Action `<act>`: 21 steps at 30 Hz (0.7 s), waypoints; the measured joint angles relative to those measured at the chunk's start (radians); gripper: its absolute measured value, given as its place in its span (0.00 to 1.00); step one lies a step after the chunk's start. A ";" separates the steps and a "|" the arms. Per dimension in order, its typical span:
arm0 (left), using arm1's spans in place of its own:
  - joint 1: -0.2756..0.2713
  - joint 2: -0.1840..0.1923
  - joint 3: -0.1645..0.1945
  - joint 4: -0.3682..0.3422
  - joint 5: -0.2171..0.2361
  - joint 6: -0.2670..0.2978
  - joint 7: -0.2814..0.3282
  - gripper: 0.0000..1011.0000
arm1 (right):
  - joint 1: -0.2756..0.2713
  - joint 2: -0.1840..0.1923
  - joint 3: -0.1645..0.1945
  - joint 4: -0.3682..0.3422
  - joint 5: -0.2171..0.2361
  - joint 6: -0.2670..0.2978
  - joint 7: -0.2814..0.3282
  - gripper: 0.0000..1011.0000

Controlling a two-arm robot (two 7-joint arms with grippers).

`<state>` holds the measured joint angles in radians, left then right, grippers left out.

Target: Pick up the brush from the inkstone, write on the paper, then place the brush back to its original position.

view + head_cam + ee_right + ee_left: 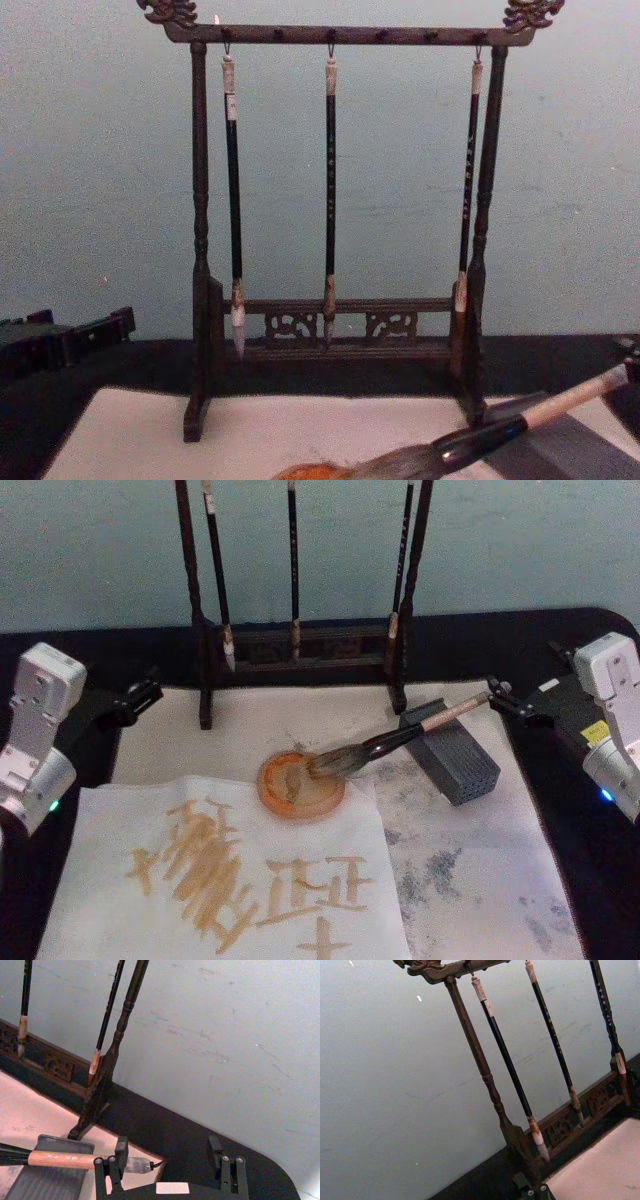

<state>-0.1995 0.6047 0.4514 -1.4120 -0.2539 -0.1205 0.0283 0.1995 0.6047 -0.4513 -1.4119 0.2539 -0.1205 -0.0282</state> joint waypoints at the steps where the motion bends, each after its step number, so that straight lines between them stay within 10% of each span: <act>1: 0.000 0.000 0.000 0.000 0.000 0.000 0.000 0.99 | 0.000 0.000 0.000 0.000 0.000 0.000 0.000 1.00; 21: 0.000 0.000 0.000 0.000 0.000 0.000 0.000 0.99 | 0.000 0.000 0.000 0.000 0.000 0.000 0.000 1.00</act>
<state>-0.1995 0.6047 0.4514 -1.4120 -0.2539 -0.1205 0.0283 0.1995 0.6047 -0.4514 -1.4119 0.2539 -0.1205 -0.0283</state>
